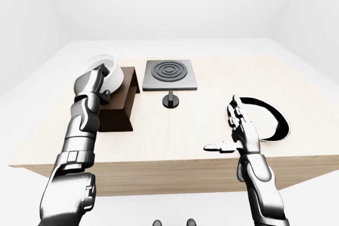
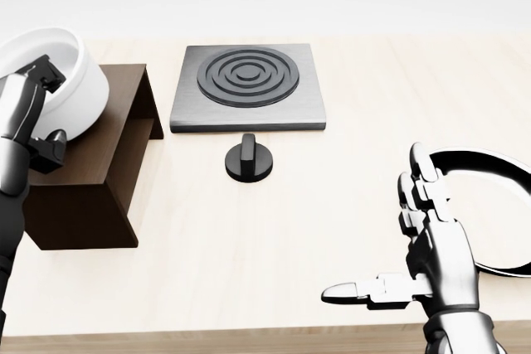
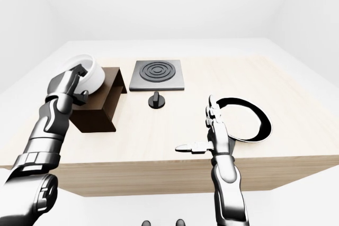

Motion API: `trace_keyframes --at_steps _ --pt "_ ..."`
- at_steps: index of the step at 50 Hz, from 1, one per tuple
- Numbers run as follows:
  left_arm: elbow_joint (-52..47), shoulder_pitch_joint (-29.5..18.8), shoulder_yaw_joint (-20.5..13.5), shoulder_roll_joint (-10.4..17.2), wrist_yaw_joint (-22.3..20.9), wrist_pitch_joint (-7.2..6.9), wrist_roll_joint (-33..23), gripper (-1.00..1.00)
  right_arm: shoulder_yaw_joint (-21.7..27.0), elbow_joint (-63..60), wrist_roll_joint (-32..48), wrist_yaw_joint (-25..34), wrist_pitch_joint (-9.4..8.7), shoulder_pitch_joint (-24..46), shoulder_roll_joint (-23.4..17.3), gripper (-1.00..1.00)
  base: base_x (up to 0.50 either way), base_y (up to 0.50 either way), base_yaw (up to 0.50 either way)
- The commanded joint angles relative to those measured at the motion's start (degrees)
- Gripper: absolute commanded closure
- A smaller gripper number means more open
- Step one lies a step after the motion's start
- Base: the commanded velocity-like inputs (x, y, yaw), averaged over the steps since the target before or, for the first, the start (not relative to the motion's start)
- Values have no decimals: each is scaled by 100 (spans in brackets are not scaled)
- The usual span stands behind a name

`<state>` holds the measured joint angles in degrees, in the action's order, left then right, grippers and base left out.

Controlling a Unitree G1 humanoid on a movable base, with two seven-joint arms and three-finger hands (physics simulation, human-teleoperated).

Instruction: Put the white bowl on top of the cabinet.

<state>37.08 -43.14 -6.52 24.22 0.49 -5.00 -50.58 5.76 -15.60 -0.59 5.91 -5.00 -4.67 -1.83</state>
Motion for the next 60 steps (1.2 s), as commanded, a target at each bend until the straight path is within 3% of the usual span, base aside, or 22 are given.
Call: trace_keyframes --at_steps 1,3,4,5,40,43,49,60 --pt "278 -178 91 -91 613 0 -261 100 5 -5 -1 6 0 10 -1 -100 0 0 -1" --pt "324 -196 90 -100 632 0 -214 100 -3 11 6 5 0 10 0 -100 1 0 -1" --pt "340 -197 100 -104 645 0 -201 87 -5 10 7 4 0 10 0 -100 0 0 -1" --pt "343 -199 107 -110 657 0 -191 -100 -4 2 5 6 0 9 0 -100 0 0 -1" --pt "-42 -64 172 -190 460 0 -365 -100 -40 28 28 23 0 -13 8 -100 0 0 0" --pt "-585 176 208 -242 187 0 -509 -100 -41 4 28 26 0 -21 8 -100 0 0 0" --pt "-2006 767 287 -377 -684 0 -1451 -100 -63 -6 46 24 0 -39 15 -100 0 0 0" --pt "-3169 1220 135 -735 -1742 0 -2869 -100 -62 -25 47 35 0 -56 18 -100 0 0 0"
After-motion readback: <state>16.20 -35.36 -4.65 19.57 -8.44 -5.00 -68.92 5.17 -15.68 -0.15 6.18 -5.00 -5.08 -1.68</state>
